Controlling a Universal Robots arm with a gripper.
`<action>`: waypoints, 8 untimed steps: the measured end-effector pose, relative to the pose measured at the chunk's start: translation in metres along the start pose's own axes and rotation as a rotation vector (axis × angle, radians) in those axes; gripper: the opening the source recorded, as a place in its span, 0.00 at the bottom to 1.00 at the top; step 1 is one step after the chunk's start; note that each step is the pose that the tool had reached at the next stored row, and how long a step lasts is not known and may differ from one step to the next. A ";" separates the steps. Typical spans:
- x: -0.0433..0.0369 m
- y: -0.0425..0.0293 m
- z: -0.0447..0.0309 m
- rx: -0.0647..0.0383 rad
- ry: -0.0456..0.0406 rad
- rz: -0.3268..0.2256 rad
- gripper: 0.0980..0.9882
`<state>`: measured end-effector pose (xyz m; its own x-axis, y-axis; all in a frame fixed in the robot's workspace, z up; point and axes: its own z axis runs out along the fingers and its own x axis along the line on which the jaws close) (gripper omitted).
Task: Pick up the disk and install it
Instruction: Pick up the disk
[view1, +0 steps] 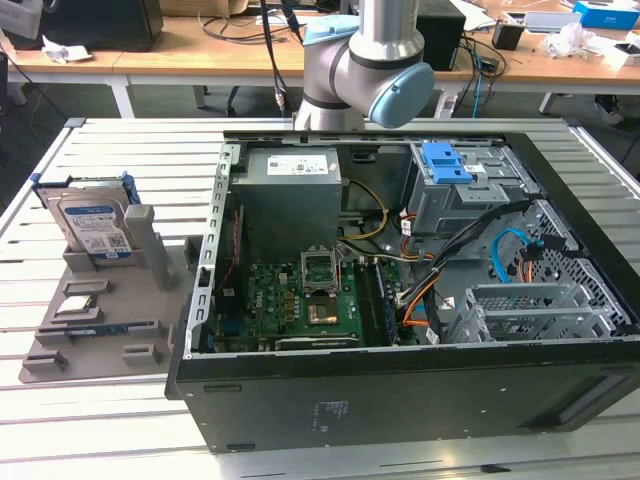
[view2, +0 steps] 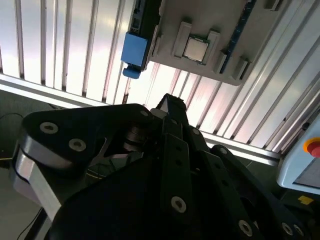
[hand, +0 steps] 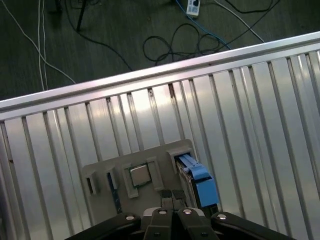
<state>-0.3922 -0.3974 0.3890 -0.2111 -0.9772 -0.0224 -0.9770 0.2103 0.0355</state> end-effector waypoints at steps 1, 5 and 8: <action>0.0000 0.0000 0.0000 0.000 0.0005 -0.016 0.01; 0.0000 0.0000 0.0000 -0.001 0.0009 -0.027 0.01; 0.0000 0.0000 0.0000 -0.001 0.0009 -0.027 0.08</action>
<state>-0.3922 -0.3974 0.3890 -0.1847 -0.9825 -0.0224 -0.9823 0.1839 0.0354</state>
